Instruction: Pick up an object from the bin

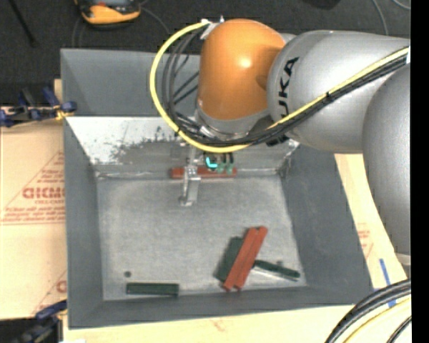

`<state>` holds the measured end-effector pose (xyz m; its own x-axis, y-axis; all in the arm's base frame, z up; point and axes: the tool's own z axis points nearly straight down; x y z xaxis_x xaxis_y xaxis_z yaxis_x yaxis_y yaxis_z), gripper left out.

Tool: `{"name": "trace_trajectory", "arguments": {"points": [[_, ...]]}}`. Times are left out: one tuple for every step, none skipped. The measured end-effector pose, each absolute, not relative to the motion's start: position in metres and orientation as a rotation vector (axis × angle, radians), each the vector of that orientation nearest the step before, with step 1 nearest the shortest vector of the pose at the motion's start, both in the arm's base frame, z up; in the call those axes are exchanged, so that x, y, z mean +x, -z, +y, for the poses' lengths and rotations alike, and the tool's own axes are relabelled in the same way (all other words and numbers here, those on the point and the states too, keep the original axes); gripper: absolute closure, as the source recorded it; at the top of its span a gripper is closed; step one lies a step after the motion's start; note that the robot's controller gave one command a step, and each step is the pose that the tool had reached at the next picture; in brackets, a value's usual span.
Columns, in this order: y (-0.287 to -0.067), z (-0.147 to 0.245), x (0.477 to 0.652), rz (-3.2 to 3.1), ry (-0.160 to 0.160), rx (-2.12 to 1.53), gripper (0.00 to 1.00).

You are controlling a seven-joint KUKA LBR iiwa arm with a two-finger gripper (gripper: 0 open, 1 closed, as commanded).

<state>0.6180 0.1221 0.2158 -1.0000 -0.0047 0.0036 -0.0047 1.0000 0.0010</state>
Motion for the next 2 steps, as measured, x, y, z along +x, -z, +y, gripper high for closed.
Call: {"name": "trace_trajectory", "arguments": {"points": [[-0.221, 0.122, 0.62, -3.146, 0.003, 0.004, 0.0], [-0.185, 0.093, 0.642, -3.154, 0.004, 0.023, 0.0]]}}
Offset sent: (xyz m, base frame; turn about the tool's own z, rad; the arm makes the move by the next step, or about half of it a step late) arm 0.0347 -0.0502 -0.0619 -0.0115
